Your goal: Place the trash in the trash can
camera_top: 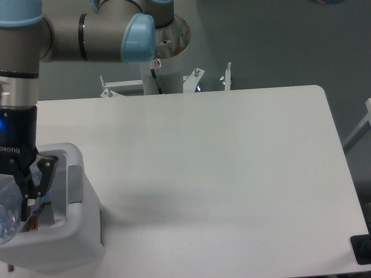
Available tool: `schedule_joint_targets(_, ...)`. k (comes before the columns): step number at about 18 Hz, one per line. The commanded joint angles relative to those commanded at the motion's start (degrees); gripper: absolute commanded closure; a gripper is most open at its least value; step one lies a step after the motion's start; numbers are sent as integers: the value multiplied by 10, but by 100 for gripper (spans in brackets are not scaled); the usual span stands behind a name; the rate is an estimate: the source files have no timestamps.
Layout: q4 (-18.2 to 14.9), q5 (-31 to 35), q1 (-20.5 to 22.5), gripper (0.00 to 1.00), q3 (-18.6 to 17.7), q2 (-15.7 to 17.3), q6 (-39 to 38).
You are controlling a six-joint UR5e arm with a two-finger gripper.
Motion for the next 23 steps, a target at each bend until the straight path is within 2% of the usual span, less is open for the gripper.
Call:
schedule_joint_targets(1,0,1,0,10,0,0,2)
schedule_joint_targets(2,-1,1,0,3,-2,1,7)
schedule_joint_targets(3,-1,0,0,0,-3,2,15)
schedule_joint_targets(8,-1,1,2,0,-3,7,18)
schedule_joint_targets(12,-1,8,20,0,1,18,18)
schedule_joint_targets(18,-2,27,97,0,9,25,29)
schedule_joint_targets(23,-8,61,149,0,0,25,121)
